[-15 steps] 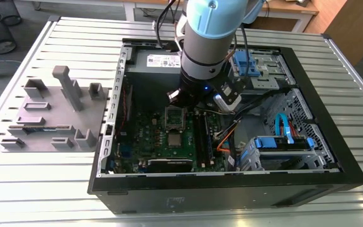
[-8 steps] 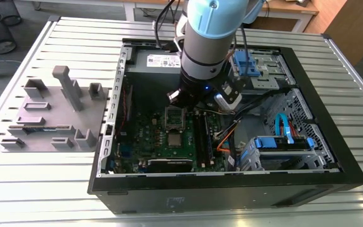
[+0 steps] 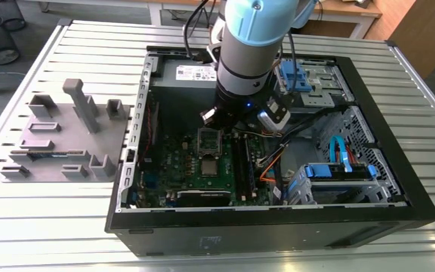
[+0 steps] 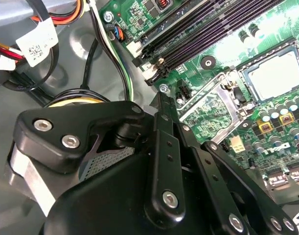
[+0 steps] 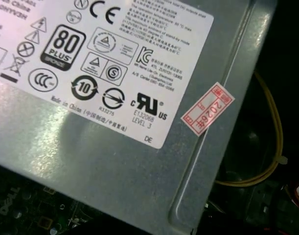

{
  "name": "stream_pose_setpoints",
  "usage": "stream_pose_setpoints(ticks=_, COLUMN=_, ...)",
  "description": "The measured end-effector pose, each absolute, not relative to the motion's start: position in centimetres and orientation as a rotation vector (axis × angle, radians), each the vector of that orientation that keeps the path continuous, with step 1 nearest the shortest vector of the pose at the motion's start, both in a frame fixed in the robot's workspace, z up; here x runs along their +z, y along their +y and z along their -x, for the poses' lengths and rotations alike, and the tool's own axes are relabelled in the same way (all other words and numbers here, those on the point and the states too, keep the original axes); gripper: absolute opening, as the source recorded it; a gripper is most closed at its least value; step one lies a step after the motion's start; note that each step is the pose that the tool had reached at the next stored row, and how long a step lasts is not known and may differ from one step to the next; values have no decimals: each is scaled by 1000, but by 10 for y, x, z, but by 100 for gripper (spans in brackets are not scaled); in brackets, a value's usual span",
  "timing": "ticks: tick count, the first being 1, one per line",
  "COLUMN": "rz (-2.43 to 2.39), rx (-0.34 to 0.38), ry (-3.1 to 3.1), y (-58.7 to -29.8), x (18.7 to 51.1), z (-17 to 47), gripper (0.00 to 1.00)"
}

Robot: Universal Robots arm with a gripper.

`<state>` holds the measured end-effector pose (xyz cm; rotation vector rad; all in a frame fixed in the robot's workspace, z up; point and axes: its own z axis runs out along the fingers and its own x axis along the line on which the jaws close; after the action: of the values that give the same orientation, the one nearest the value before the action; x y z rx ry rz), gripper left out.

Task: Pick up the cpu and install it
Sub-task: 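Close the cpu cover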

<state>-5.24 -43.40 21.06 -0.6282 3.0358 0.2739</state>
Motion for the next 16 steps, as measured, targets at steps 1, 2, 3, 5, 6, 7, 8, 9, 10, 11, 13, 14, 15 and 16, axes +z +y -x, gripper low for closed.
stream_pose_setpoints(ticks=1, rz=639, rx=274, ry=3034, y=-434, x=211, z=52, gripper=11)
stream_pose_setpoints(ticks=2, rz=654, rx=275, ry=3032, y=-434, x=211, z=52, gripper=11)
stream_pose_setpoints(ticks=3, rz=674, rx=275, ry=3029, y=-434, x=211, z=52, gripper=11)
stream_pose_setpoints(ticks=5, rz=716, rx=276, ry=3021, y=-434, x=211, z=52, gripper=11)
stream_pose_setpoints(ticks=6, rz=724, rx=276, ry=3020, y=-434, x=211, z=52, gripper=11)
stream_pose_setpoints(ticks=7, rz=724, rx=276, ry=3020, y=-434, x=211, z=52, gripper=11)
stream_pose_setpoints(ticks=8, rz=725, rx=276, ry=3020, y=-434, x=211, z=52, gripper=11)
stream_pose_setpoints(ticks=9, rz=725, rx=276, ry=3020, y=-434, x=211, z=52, gripper=11)
stream_pose_setpoints(ticks=10, rz=725, rx=276, ry=3020, y=-434, x=211, z=52, gripper=11)
stream_pose_setpoints(ticks=11, rz=726, rx=276, ry=3019, y=-434, x=212, z=52, gripper=11)
stream_pose_setpoints(ticks=13, rz=730, rx=277, ry=3019, y=-434, x=214, z=52, gripper=11)
stream_pose_setpoints(ticks=14, rz=732, rx=278, ry=3018, y=-434, x=216, z=52, gripper=11)
stream_pose_setpoints(ticks=15, rz=735, rx=278, ry=3017, y=-434, x=217, z=52, gripper=11)
stream_pose_setpoints(ticks=16, rz=738, rx=278, ry=3017, y=-434, x=217, z=52, gripper=11)
